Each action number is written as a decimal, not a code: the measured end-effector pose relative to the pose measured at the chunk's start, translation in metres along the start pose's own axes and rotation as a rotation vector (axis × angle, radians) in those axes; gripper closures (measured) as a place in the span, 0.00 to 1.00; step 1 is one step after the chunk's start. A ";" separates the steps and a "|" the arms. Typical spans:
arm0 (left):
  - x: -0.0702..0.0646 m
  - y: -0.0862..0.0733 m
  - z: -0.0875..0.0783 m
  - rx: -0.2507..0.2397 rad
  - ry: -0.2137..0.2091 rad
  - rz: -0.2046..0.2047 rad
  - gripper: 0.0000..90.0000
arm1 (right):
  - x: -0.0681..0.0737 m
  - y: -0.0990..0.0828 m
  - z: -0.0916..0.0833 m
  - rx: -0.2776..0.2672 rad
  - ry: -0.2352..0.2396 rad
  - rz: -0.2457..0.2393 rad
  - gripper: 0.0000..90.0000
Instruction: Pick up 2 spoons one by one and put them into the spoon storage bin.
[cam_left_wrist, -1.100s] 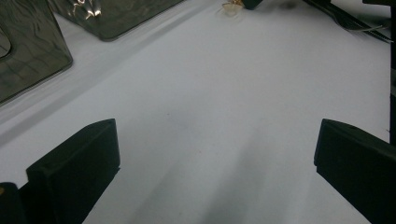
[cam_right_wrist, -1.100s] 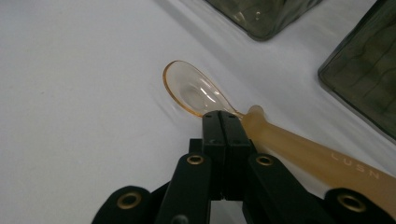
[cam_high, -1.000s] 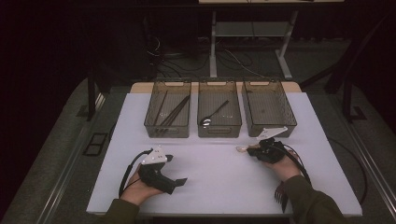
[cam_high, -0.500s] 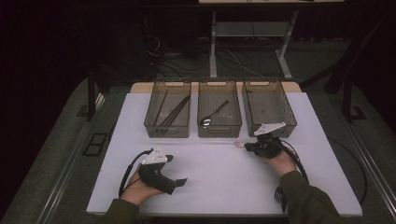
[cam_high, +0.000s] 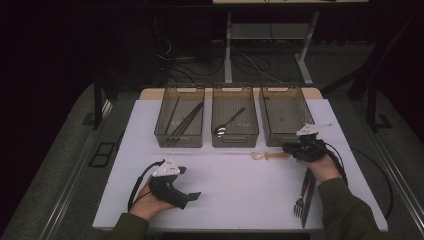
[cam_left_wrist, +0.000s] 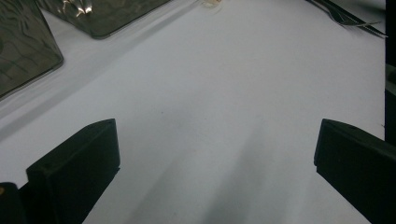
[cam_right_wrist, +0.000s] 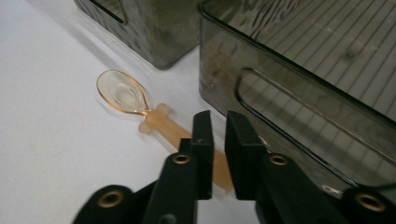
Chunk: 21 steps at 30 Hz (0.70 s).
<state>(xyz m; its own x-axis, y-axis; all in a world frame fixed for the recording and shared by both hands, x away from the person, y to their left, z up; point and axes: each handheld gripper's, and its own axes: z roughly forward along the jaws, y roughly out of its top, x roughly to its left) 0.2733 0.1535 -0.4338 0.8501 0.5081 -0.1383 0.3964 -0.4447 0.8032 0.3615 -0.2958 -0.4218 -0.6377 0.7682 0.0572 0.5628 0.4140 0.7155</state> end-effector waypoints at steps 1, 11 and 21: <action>0.000 0.000 0.000 0.000 0.000 0.001 0.00 | -0.002 -0.001 0.000 0.005 0.003 0.000 0.83; 0.000 0.000 0.001 0.005 -0.004 0.002 0.00 | -0.010 -0.003 0.013 0.037 0.101 -0.078 0.61; 0.000 0.000 0.001 0.009 -0.011 0.003 0.00 | -0.008 -0.008 0.026 0.087 0.125 -0.144 0.59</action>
<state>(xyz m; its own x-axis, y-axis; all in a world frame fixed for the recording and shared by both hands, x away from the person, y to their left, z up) 0.2739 0.1527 -0.4349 0.8551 0.4985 -0.1423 0.3969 -0.4529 0.7983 0.3754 -0.2931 -0.4461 -0.7723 0.6334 0.0486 0.5010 0.5602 0.6596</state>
